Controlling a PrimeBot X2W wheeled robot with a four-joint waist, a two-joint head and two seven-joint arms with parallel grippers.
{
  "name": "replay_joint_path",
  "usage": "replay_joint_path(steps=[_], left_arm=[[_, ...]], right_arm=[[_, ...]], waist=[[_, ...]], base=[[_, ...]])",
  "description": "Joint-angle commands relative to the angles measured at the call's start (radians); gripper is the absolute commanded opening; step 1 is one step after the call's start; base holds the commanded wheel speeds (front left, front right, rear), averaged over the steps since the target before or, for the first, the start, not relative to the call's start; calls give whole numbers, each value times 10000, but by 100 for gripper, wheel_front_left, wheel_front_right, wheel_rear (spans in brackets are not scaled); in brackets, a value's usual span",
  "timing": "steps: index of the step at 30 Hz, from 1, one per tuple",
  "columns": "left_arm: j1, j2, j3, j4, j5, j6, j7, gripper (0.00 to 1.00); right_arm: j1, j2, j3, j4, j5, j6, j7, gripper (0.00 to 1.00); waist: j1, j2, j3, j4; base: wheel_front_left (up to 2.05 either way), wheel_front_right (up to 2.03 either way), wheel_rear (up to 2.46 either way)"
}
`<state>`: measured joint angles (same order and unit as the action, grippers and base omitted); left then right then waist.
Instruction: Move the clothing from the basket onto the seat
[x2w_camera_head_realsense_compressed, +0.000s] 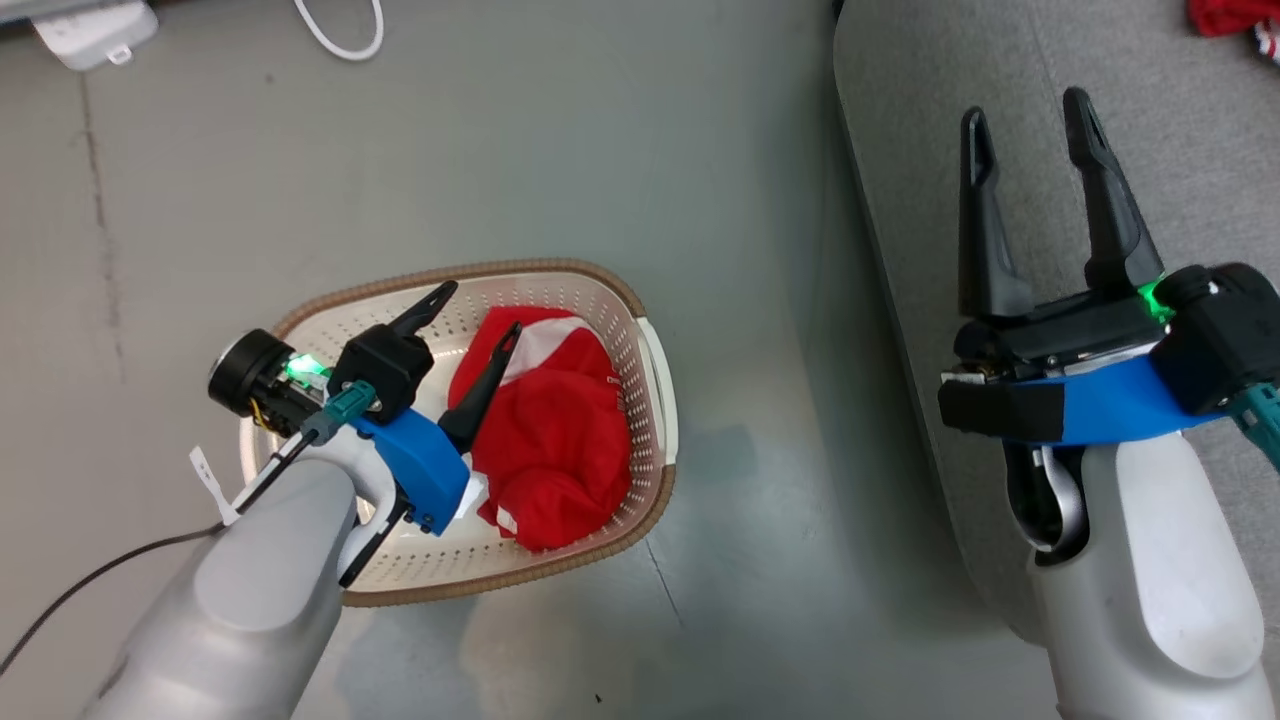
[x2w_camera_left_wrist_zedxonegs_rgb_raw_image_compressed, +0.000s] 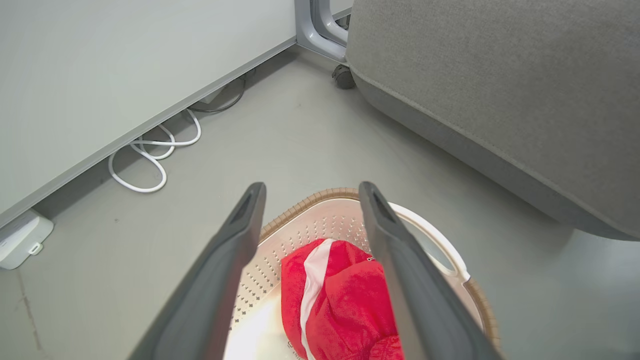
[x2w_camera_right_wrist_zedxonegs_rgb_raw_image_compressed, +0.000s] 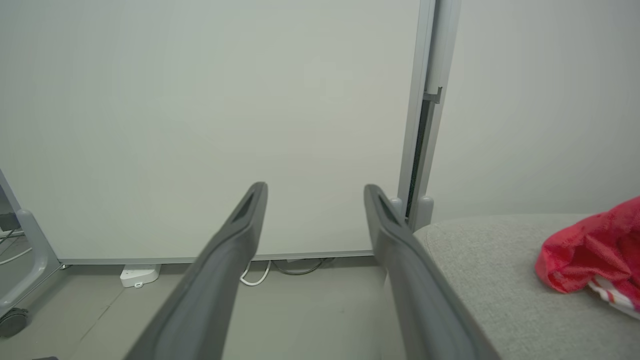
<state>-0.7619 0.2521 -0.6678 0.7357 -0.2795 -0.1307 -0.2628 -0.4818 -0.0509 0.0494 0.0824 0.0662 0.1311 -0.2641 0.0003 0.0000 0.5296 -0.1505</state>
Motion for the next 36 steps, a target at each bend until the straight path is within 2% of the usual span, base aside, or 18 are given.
replay_joint_path(steps=[1, 10, 20, 29, 36], left_arm=[[-295, 152, -248, 218, -102, 5, -31, 100], [-1669, 606, -2038, 1620, -624, 4, -31, 100], [-2793, 987, -3618, 2798, -1339, 4, -31, 100], [-3459, 1250, -4638, 3511, -1985, 4, -25, 100], [-3924, 1237, -5174, 4094, -2413, 4, 46, 100]], right_arm=[[-304, 10, 21, -86, 48, -7, -6, 100], [-1247, 10, 147, -420, 250, -7, -5, 100], [-1847, 9, 233, -671, 428, -7, -5, 100], [-2136, 10, 216, -857, 502, -7, -4, 100], [-2247, 11, 235, -966, 437, -7, -5, 100]], waist=[[-3, 0, 851, -327], [-3, 0, 2496, -688], [-3, 0, 3742, -1012], [-3, 0, 4586, -1193], [-3, 0, 5151, -1186]], base=[[0, 0, 0], [0, 0, 0], [0, 0, 0], [0, 0, 0], [0, 0, 0]])
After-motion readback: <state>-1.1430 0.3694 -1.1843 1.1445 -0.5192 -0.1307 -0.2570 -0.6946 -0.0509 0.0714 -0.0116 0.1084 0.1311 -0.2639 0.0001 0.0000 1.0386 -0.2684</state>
